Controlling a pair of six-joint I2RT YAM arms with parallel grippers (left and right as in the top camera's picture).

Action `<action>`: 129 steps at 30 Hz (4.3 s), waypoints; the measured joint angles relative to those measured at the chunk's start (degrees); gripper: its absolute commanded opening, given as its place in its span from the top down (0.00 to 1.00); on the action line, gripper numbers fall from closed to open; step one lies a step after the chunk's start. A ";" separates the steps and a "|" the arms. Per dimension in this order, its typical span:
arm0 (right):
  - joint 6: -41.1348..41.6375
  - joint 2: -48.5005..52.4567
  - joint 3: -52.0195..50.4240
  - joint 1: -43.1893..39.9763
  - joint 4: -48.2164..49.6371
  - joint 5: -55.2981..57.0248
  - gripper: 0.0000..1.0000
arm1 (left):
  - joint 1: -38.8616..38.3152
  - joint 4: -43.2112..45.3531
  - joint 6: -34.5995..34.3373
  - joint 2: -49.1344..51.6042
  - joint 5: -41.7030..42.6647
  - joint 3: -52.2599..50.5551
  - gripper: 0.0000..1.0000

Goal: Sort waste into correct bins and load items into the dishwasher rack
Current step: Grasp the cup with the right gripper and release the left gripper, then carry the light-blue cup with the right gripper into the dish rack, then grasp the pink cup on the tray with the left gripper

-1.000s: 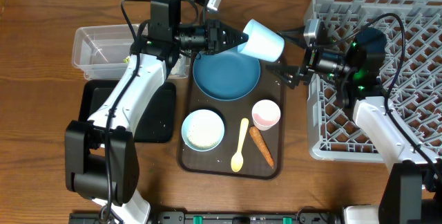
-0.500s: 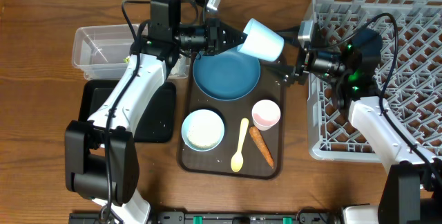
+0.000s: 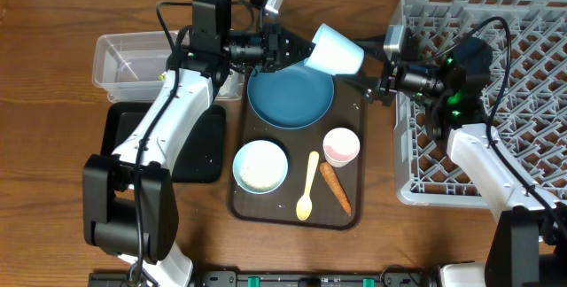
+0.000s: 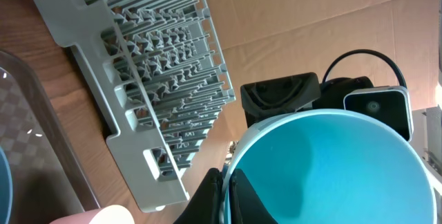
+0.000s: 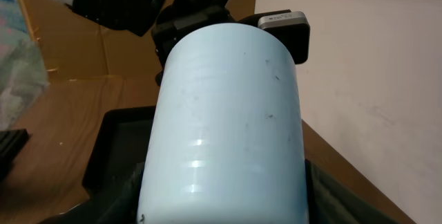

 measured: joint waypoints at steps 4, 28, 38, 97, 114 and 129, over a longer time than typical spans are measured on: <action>0.02 0.00 0.00 0.00 -0.02 0.42 0.43 | 0.00 0.11 0.02 0.00 -0.11 0.00 0.83; 12.33 0.00 0.02 0.13 -12.68 17.88 0.95 | 3.93 -23.69 18.82 0.04 -30.25 0.07 0.75; 11.82 -3.69 1.49 0.09 -35.28 34.49 0.99 | 5.29 -31.91 24.96 -4.07 -42.38 0.04 0.75; 10.25 27.91 60.94 -51.60 -115.19 71.93 0.99 | 5.29 -35.98 27.71 -7.96 -50.16 0.04 0.75; 10.38 29.51 60.94 -52.26 -115.14 71.91 0.37 | 5.29 -36.72 27.69 -7.96 -50.16 0.04 0.75; 10.54 29.51 60.94 -52.26 -116.17 71.91 0.18 | 5.29 -36.72 27.69 -7.96 -50.16 0.04 0.74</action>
